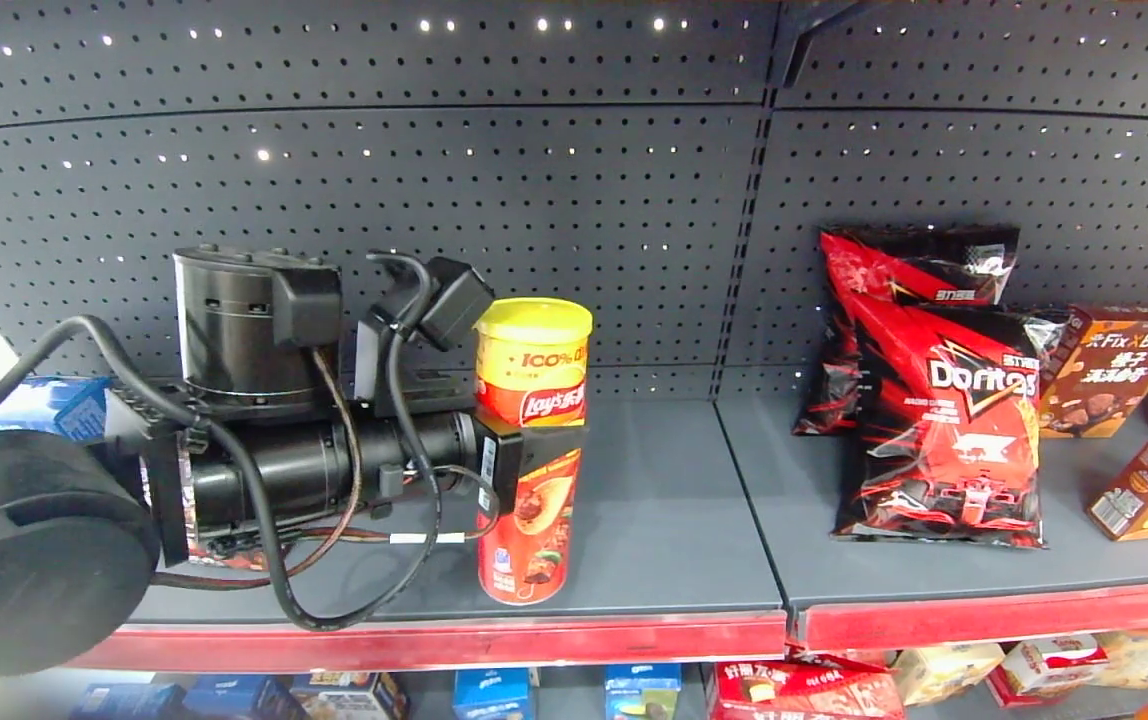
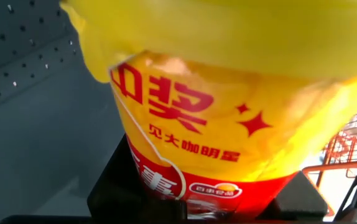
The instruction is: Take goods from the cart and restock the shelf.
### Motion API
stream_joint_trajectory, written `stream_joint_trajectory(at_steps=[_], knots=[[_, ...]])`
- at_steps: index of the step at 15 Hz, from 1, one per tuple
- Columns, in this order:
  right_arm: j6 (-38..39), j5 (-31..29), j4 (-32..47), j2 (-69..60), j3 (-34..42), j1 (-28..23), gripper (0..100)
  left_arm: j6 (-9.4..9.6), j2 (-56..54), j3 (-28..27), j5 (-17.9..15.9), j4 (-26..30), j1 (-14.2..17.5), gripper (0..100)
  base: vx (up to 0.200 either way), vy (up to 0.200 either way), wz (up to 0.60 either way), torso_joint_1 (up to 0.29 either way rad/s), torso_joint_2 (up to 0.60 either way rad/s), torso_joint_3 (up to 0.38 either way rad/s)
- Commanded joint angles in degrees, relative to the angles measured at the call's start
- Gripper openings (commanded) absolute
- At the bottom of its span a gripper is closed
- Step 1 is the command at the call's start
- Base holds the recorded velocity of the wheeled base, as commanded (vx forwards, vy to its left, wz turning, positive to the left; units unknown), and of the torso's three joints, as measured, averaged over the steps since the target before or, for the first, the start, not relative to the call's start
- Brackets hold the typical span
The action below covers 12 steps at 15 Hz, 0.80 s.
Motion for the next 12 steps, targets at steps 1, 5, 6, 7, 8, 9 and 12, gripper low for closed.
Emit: stream_joint_trajectory(at_steps=[1, 5, 6, 7, 8, 9, 12], knots=[[0.0, 0.0, 0.0, 0.1, 0.0, 0.0, 0, 0.03, 3.4, -0.3, 0.0, -0.4, 0.0, 0, 0.0, 0.0, 0.0, 0.0, 0.0, 0.0], [0.0, 0.0, 0.0, 0.1, 0.0, 0.0, 0, -0.06, 6.6, -1.1, 0.0, -0.8, -0.2, 0, 0.0, 0.0, 0.0, 0.0, 0.0, 0.0], [0.0, 0.0, 0.0, 0.1, 0.0, 0.0, 0, -0.15, 7.9, -2.4, 0.0, -0.7, -0.2, 0, 0.0, 0.0, 0.0, 0.0, 0.0, 0.0], [0.0, 0.0, 0.0, 0.1, 0.0, 0.0, 0, -0.15, 8.8, -3.5, 0.0, -0.7, -0.3, 0, 0.0, 0.0, 0.0, 0.0, 0.0, 0.0], [0.0, 0.0, 0.0, 0.1, 0.1, 0.0, 0, -0.15, 9.7, -4.3, 0.0, -0.7, -0.5, 0, 0.0, 0.0, 0.0, 0.0, 0.0, 0.0], [0.0, 0.0, 0.0, 0.1, 0.1, 0.0, 0, -0.15, 10.4, -5.0, 0.0, -0.7, -0.6, 0, 0.0, 0.0, 0.0, 0.0, 0.0, 0.0], [0.0, 0.0, 0.0, 0.1, 0.0, 0.0, 0, -0.15, 11.8, -6.2, 0.1, -0.8, -0.8, 0, 0.0, 0.0, 0.0, 0.0, 0.0, 0.0]])
